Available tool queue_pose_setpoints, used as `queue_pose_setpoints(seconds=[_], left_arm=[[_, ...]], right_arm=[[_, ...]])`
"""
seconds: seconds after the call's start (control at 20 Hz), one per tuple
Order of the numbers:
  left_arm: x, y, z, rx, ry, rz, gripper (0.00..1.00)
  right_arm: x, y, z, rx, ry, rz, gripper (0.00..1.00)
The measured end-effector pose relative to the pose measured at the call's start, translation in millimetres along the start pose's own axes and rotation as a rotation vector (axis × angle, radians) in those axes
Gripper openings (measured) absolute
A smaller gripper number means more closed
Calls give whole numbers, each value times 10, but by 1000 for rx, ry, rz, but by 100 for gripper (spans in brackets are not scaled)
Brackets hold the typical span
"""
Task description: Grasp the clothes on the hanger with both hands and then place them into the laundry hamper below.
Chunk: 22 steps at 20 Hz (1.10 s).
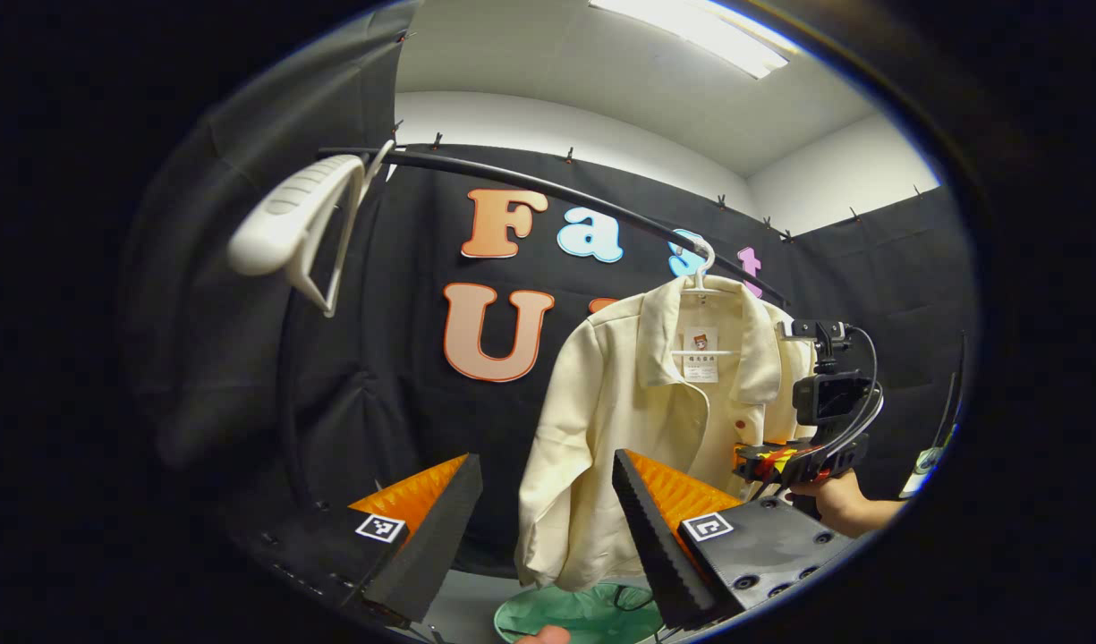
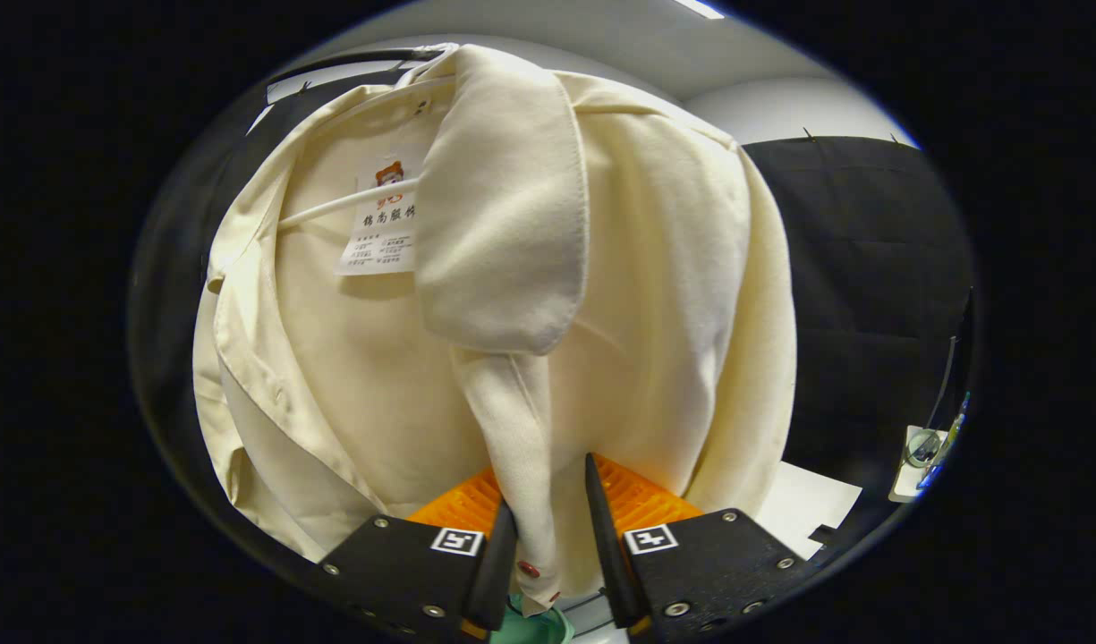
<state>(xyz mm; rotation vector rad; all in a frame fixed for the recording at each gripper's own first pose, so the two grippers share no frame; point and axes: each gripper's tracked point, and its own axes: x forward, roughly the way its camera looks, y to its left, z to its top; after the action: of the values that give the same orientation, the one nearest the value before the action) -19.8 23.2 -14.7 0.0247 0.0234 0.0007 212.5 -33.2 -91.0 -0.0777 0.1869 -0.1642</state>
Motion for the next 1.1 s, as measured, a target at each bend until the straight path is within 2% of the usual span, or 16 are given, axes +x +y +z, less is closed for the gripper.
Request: queue_pose_setpoints(seconds=[0.05,0.1,0.15,0.2,0.45,0.65,0.7,0.85,0.9,0.95,1.0,1.1], left_arm=[[59,-83,-8,-7,-8,-30,97],[144,-177,-30,-16,-12,-61,97],[244,-278,-57,-22,-12,-93,100],[367,-382,-95,-26,-10,-124,94],[956,-974,-375,-99,34,-234,97],[1388,-1454,-479,-129,38,-280,96],[1496,-1521,-469,-124,24,-272,96],[1811,-1539,-507,-83,-18,-174,96],[1911,-1496,-515,-55,-36,-136,92],[2011,-1431,-512,-14,-54,-95,92],[2097,-1334,-523,33,-72,-52,96],[2186,-1140,-510,110,-110,12,96]], right_arm=[[-54,-72,38,-1,-11,5,33],[-121,-120,78,2,-21,18,16],[-188,-163,126,3,-30,28,12],[-289,-190,179,4,-41,45,5],[-822,-239,428,-1,-103,137,1],[-1118,-288,546,-23,-128,164,1],[-1167,-286,569,-20,-131,172,1],[-1218,-266,585,-19,-131,187,1],[-1223,-255,587,-19,-130,194,1],[-1225,-236,577,-18,-127,202,1],[-1222,-226,565,-17,-124,210,1],[-1212,-224,566,-13,-123,217,1]])
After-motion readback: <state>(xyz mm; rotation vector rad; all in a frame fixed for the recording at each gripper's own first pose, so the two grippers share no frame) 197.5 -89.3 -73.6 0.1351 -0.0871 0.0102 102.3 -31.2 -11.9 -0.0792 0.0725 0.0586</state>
